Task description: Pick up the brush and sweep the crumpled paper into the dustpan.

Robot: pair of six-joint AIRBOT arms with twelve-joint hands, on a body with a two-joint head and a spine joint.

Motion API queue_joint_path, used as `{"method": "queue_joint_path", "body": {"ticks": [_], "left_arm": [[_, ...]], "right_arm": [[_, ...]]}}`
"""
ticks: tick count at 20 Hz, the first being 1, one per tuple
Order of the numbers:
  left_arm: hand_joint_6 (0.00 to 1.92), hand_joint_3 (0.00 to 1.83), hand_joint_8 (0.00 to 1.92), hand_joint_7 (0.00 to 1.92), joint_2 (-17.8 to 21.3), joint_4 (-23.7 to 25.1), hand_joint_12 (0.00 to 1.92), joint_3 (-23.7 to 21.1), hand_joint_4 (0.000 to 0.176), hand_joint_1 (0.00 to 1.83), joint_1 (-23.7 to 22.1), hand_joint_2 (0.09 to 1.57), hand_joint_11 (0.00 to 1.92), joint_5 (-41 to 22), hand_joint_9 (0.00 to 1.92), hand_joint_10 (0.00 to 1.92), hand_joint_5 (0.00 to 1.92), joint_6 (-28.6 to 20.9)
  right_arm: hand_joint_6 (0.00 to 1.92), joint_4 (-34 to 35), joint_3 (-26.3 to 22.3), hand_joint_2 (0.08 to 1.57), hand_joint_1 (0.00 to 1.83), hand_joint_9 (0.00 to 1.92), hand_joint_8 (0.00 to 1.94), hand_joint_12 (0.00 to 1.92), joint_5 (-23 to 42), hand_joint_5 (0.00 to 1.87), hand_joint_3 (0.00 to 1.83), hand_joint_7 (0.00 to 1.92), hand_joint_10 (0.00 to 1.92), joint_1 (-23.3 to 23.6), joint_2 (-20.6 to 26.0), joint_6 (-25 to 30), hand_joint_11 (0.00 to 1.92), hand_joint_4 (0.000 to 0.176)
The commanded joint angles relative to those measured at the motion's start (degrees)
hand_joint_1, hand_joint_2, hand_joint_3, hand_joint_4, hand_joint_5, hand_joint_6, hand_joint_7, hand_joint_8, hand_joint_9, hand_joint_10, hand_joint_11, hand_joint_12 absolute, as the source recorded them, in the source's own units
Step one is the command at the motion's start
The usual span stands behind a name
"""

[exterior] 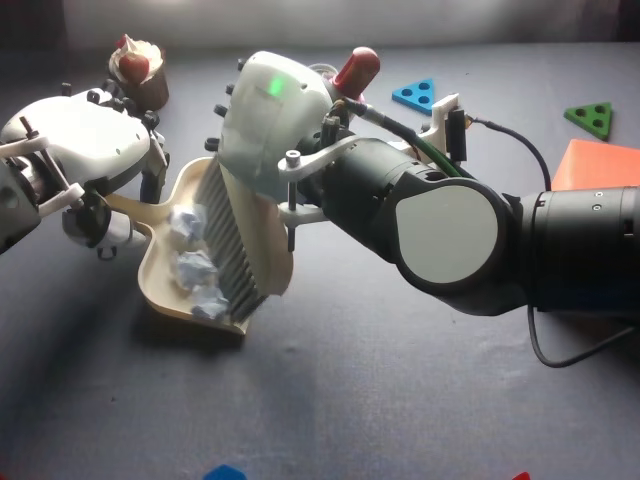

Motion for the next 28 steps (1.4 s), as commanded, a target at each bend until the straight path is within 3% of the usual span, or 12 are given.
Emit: {"method": "queue_joint_path", "body": {"ticks": [1,4,7,9,10,12,13,17,20,21,24,28], "left_arm": [[0.90,0.00,0.00,0.47,-0.11,1.46,0.58,0.23,0.088,1.06,-0.65,1.10,0.09,-5.34,0.37,0.00,1.02,0.05],[0.93,0.00,0.00,0.49,-0.23,1.46,0.56,0.18,0.059,1.07,-0.62,1.10,0.09,-5.39,0.37,0.00,1.01,0.05],[0.92,0.00,0.00,0.46,-0.53,1.32,0.54,0.18,0.076,1.06,-0.60,1.10,0.10,-5.31,0.34,0.00,1.01,0.05],[0.92,0.00,0.00,0.49,-0.67,1.32,0.55,0.19,0.007,1.09,-0.59,1.10,0.16,-5.32,0.39,0.00,1.01,0.05],[1.02,0.00,0.00,0.46,-0.69,1.32,0.53,0.17,0.071,1.04,-0.58,1.13,0.14,-5.33,0.39,0.00,0.95,0.05],[1.05,0.00,0.00,0.45,-0.69,1.32,0.52,0.15,0.081,1.03,-0.52,1.14,0.11,-5.33,0.37,0.00,0.93,0.05],[0.99,0.00,0.00,0.45,-0.68,1.31,0.53,0.15,0.020,1.07,-0.48,1.12,0.12,-5.41,0.38,0.00,0.97,0.05],[0.92,0.00,0.00,0.47,-0.63,1.31,0.53,0.23,0.092,1.06,-0.37,1.10,0.14,-5.59,0.37,0.00,1.02,0.05],[0.94,0.00,0.00,0.49,-0.55,1.37,0.52,0.26,0.062,1.07,-0.35,1.11,0.13,-5.67,0.37,0.01,1.01,0.07],[0.96,0.00,0.00,0.48,-0.55,1.38,0.52,0.27,0.096,1.05,-0.35,1.11,0.14,-5.68,0.38,0.00,0.99,0.07],[0.95,0.00,0.00,0.48,-0.51,1.40,0.53,0.26,0.082,1.05,-0.35,1.11,0.16,-5.71,0.40,0.01,1.00,0.07],[1.00,0.00,0.00,0.47,-0.51,1.44,0.52,0.26,0.064,1.05,-0.35,1.12,0.14,-5.70,0.39,0.00,0.97,0.07]], "right_arm": [[1.92,-3.99,-0.50,1.21,1.43,1.22,1.94,1.92,-5.97,0.67,0.00,0.94,1.92,0.25,0.89,-0.46,1.46,0.000],[1.79,-5.12,-1.25,1.21,1.43,1.25,1.94,1.92,-5.78,0.62,0.00,0.94,1.92,0.08,2.62,-0.90,1.46,0.000],[1.92,-5.06,-2.82,1.20,1.44,1.24,1.94,1.92,-2.53,0.68,0.00,0.93,1.92,0.28,6.01,-3.95,1.47,0.000],[1.92,-0.36,-3.97,1.19,1.44,1.27,1.94,1.92,1.80,0.68,0.00,0.95,1.92,1.13,8.00,-8.57,1.48,0.000],[1.92,3.86,-4.46,1.20,1.44,1.25,1.94,1.92,3.93,0.68,0.00,0.92,1.92,1.55,8.66,-12.51,1.47,0.000],[1.92,8.86,-4.99,1.20,1.44,1.24,1.94,1.92,6.04,0.66,0.00,0.90,1.92,1.89,9.11,-16.88,1.47,0.000],[1.92,11.65,-5.14,1.20,1.44,1.25,1.94,1.92,6.74,0.63,0.00,0.91,1.92,2.01,8.99,-19.19,1.47,0.000],[1.92,12.10,-4.55,1.20,1.45,1.26,1.94,1.92,6.21,0.72,0.00,0.94,1.92,2.01,7.17,-19.68,1.47,0.000],[1.92,11.32,-2.57,1.19,1.45,1.28,1.94,1.92,5.13,0.60,0.00,0.95,1.92,2.01,4.51,-18.19,1.49,0.000],[1.92,9.76,-1.99,1.19,1.46,1.26,1.94,1.92,4.48,0.60,0.00,0.93,1.92,2.01,3.95,-16.70,1.48,0.000],[1.92,3.27,-0.50,1.21,1.44,1.26,1.94,1.92,2.95,0.62,0.00,0.94,1.92,2.01,2.35,-9.49,1.48,0.000],[1.92,1.36,-0.45,1.21,1.43,1.26,1.94,1.92,0.67,0.66,0.00,0.95,1.92,2.01,1.64,-7.45,1.48,0.005]]}}
